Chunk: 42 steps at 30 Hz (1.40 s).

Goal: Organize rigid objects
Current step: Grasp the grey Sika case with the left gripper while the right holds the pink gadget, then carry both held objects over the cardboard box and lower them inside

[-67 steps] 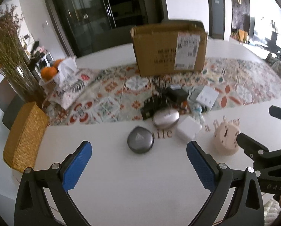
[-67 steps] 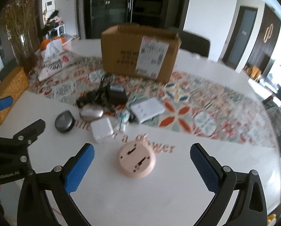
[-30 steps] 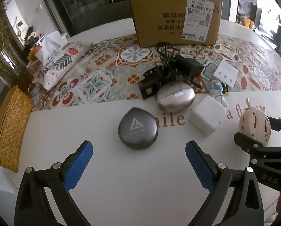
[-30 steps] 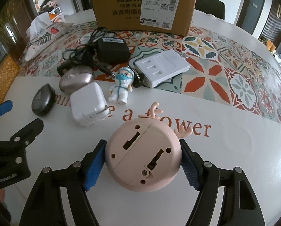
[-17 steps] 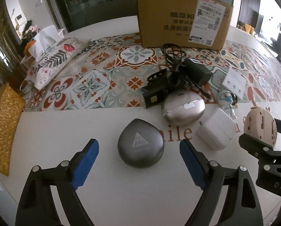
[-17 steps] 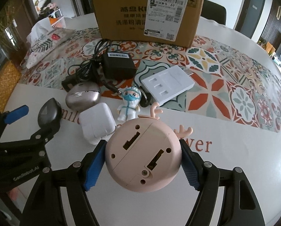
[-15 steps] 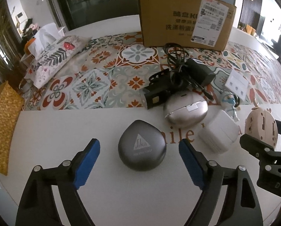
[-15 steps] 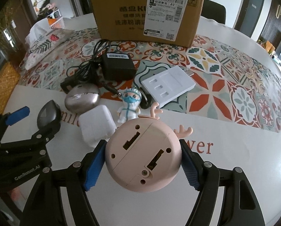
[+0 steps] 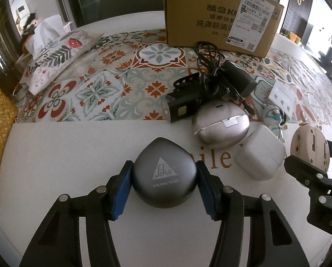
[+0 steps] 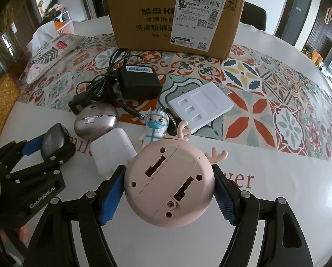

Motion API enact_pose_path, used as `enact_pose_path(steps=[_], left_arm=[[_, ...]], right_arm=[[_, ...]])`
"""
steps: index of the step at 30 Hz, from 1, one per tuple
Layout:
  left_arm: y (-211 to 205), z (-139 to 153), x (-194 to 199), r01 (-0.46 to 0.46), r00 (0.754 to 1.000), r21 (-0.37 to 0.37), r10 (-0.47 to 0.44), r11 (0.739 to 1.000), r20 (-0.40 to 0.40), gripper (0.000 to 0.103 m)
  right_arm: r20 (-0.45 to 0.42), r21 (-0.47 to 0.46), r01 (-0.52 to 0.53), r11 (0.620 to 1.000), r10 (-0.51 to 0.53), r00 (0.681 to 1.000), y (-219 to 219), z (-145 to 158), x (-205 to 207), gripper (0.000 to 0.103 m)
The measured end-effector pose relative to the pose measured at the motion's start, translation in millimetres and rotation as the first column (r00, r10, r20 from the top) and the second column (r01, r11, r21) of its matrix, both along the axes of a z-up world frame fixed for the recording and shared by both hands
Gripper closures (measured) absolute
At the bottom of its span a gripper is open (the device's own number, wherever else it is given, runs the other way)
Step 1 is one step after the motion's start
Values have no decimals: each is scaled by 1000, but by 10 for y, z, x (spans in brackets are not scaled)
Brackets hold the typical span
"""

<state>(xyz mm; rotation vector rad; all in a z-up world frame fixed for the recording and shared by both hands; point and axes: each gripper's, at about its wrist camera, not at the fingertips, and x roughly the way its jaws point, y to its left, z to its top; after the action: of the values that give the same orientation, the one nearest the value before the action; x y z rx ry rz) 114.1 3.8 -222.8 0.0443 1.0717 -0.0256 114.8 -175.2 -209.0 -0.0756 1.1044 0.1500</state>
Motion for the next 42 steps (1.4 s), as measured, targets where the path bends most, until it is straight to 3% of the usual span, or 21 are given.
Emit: enact_pose_path(steps=[9, 18, 31, 42], left_arm=[[-22, 206, -112, 13, 999, 8, -14, 1000, 48, 48], [-54, 690, -114, 34, 992, -3, -33, 999, 126, 48], [-113, 1468, 66, 91, 951, 28, -95, 995, 294, 48], [-181, 1904, 473, 133, 922, 18, -130, 991, 365, 48]], right_arm=[[32, 17, 0, 1000, 0, 999, -37, 121, -68, 29], [115, 57, 5, 998, -12, 993, -99, 506, -98, 29], [262, 112, 18, 993, -48, 964, -177, 1169, 57, 29], [367, 114, -3, 994, -39, 929, -206, 1643, 384, 29]])
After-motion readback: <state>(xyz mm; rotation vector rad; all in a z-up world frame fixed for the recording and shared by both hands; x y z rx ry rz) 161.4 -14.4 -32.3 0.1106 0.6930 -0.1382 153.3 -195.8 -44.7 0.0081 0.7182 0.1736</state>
